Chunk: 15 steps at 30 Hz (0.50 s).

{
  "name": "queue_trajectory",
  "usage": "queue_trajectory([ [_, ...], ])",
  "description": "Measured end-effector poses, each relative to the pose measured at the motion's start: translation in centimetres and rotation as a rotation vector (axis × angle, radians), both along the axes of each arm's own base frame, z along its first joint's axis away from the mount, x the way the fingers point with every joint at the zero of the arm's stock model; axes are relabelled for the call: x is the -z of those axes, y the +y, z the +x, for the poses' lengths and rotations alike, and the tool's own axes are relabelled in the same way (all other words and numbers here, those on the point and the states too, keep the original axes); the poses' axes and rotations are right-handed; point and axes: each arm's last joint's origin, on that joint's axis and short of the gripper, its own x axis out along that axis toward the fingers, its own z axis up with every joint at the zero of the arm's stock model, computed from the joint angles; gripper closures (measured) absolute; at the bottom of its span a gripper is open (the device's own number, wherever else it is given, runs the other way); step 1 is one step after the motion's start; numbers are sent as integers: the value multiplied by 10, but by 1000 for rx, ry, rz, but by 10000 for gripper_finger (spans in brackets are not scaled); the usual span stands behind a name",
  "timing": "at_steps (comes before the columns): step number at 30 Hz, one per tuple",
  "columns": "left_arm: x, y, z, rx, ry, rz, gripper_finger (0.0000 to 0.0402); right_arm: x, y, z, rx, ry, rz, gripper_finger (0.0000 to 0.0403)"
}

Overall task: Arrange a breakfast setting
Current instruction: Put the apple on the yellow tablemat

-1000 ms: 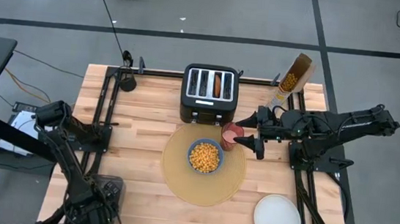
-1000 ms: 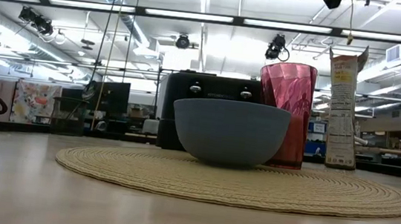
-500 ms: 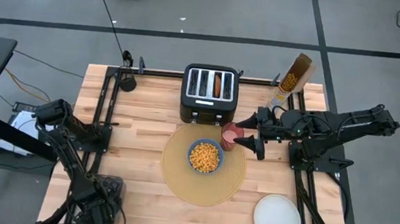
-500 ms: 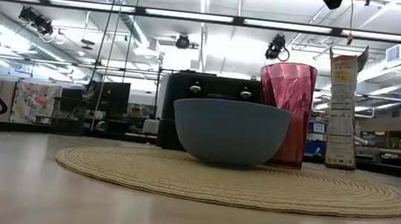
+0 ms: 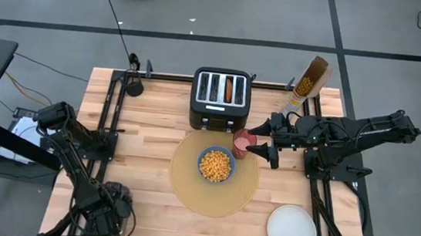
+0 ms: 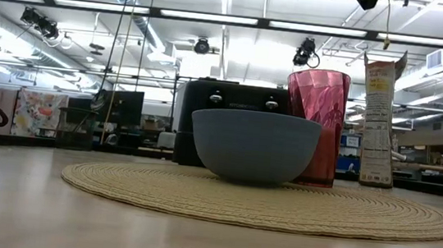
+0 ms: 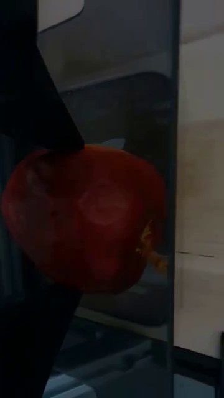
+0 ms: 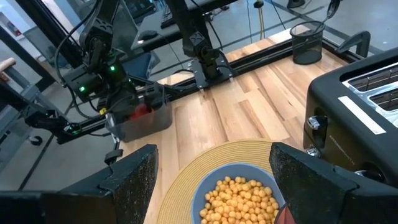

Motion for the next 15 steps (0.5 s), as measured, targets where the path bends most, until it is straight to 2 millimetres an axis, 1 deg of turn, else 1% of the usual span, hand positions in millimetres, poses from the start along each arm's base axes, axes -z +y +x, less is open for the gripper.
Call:
queue_trajectory([
  [2, 0, 0, 0, -22, 6, 2, 49, 0, 0, 0, 1, 0, 1, 91],
  [10, 0, 0, -1, -23, 17, -4, 48, 0, 0, 0, 3, 0, 8, 91],
  [15, -1, -3, 1, 46, 1, -43, 49, 0, 0, 0, 4, 0, 10, 91],
])
